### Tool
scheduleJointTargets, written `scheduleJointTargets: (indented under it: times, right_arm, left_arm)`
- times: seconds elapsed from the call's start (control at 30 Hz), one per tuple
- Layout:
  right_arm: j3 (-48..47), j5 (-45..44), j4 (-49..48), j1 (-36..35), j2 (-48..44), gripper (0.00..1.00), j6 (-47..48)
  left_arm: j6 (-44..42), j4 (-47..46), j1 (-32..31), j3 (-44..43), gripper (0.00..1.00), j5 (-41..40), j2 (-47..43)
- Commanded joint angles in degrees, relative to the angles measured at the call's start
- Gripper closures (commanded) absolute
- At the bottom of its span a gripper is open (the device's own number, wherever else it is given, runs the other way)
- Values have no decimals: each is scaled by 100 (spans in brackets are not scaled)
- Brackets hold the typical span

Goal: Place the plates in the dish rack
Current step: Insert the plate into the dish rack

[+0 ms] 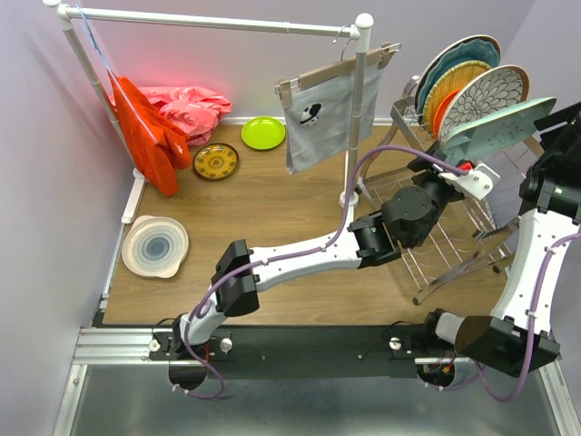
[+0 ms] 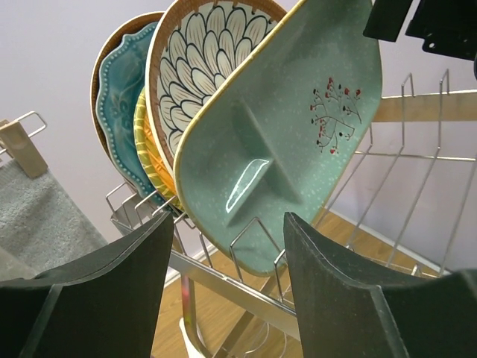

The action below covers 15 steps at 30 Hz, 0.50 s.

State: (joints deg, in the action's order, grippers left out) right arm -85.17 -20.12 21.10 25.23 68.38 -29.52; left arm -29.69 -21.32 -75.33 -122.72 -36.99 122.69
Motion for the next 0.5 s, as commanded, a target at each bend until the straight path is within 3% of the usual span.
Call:
scheduleJointTargets:
  times: [0.0, 0.47]
  right_arm:
    - [105, 421, 175, -27, -158, 19, 113]
    - [220, 483, 482, -27, -509, 19, 306]
  left_arm:
    - [297, 49, -219, 195, 30, 193, -254]
    - [446, 75, -228, 538, 30, -54, -791]
